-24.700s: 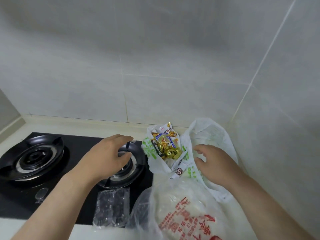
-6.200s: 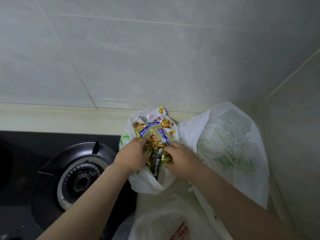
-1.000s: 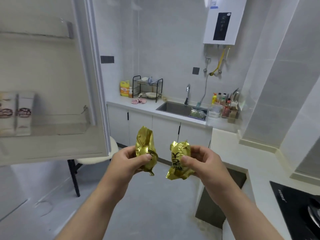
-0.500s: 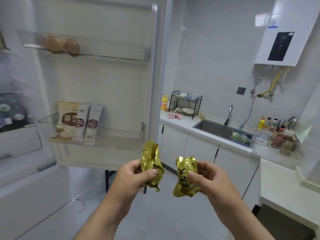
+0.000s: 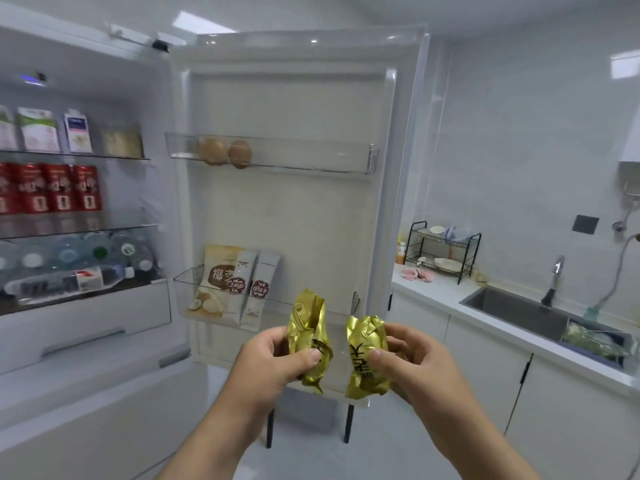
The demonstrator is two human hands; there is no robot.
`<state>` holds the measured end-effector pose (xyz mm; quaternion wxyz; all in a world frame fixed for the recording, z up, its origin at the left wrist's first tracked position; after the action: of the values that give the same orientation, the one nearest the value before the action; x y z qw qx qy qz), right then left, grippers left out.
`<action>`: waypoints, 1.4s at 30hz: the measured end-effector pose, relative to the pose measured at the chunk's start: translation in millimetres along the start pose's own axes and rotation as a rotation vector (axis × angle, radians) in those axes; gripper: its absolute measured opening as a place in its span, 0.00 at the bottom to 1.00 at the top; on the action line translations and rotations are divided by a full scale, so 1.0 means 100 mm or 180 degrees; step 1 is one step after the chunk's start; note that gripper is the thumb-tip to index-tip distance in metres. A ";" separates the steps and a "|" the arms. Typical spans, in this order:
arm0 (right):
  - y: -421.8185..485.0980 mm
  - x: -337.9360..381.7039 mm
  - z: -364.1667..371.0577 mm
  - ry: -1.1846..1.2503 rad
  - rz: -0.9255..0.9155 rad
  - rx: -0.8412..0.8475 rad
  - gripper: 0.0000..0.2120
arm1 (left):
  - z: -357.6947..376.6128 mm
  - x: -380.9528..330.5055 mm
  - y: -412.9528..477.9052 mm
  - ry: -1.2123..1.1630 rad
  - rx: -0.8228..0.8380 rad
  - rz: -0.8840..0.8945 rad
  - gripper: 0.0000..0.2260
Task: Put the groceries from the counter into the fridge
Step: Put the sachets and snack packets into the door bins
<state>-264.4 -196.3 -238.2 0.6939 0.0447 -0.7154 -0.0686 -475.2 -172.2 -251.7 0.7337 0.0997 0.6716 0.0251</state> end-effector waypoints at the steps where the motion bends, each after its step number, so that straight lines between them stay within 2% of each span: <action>1: 0.07 0.03 0.03 0.0023 -0.0023 0.0080 0.15 | -0.01 -0.05 0.02 0.0042 -0.0068 0.0020 0.07; 6: 0.37 0.18 0.08 0.0011 -0.0242 0.0309 0.15 | -0.05 -0.28 0.10 0.0177 -0.0400 0.0137 0.07; 14: 0.69 0.43 0.01 0.0103 -0.0560 0.0561 0.13 | -0.01 -0.54 0.24 0.0249 -0.0657 0.0390 0.10; 25: 1.02 1.16 0.10 -0.0053 -0.1314 0.0602 0.19 | -0.15 -1.33 0.66 0.0605 -0.0780 0.1143 0.14; 30: 1.16 1.59 0.26 -0.0112 -0.1738 0.0484 0.14 | -0.40 -1.78 0.99 0.0904 -0.0619 0.1573 0.14; 35: 1.37 2.03 0.49 -0.0264 -0.2089 0.0169 0.13 | -0.68 -2.25 1.38 0.1233 -0.0397 0.1778 0.20; 42: 1.56 2.48 0.68 -0.0985 -0.2680 -0.0235 0.14 | -0.92 -2.62 1.94 0.1638 0.0070 0.1926 0.13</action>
<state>-335.4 -79.3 30.1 0.4914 0.2963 -0.7274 -0.3764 -572.5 -16.5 32.8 0.4999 0.2914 0.7740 0.2570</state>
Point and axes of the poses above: each hand's wrist, its own y-axis towards the middle knuckle, its own z-axis out of the palm, x = y × z, the point moved 1 cm from there along y, towards the middle knuckle
